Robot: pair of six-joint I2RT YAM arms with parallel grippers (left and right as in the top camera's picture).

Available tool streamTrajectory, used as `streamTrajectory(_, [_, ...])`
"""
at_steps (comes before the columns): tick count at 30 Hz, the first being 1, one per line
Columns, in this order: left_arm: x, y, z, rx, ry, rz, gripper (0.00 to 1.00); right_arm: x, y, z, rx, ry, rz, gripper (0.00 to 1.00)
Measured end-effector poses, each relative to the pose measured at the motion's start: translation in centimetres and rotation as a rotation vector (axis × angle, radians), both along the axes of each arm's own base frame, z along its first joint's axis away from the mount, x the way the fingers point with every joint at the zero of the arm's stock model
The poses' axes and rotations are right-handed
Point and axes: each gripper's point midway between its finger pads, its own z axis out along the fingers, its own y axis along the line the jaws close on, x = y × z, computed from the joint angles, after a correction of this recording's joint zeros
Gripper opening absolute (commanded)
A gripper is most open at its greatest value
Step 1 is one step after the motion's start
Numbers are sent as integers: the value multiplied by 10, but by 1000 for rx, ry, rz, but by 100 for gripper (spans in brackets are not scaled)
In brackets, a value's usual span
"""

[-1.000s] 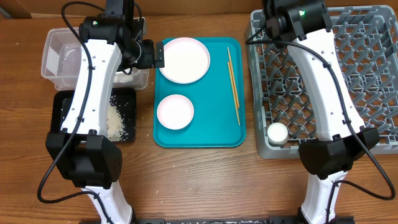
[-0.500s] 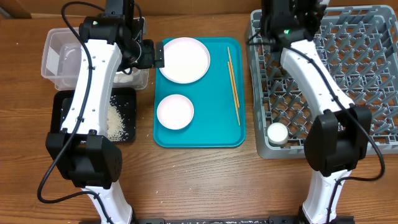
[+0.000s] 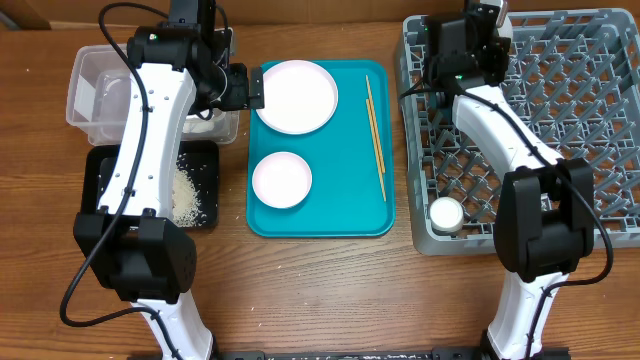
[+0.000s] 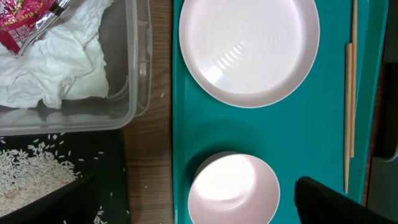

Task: Sort waste into correct bins and load items into the dishwasher
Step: 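Carry the pale green bowl right and lower it into the dish rack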

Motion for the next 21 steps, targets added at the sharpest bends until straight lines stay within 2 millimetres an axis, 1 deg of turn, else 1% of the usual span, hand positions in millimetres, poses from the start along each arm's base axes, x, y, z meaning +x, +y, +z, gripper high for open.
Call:
streamTrajectory(10, [0, 0, 0, 0, 0, 0, 100, 7, -14, -9, 50, -2, 17, 4])
streamTrajectory(14, [0, 0, 0, 0, 0, 0, 100, 9, -20, -22, 49, 15, 5, 4])
streamTrajectory(17, [0, 0, 0, 0, 0, 0, 100, 12, -21, -31, 47, 21, 2, 4])
streamTrajectory(21, [0, 0, 0, 0, 0, 0, 100, 13, -19, -32, 47, 19, 4, 4])
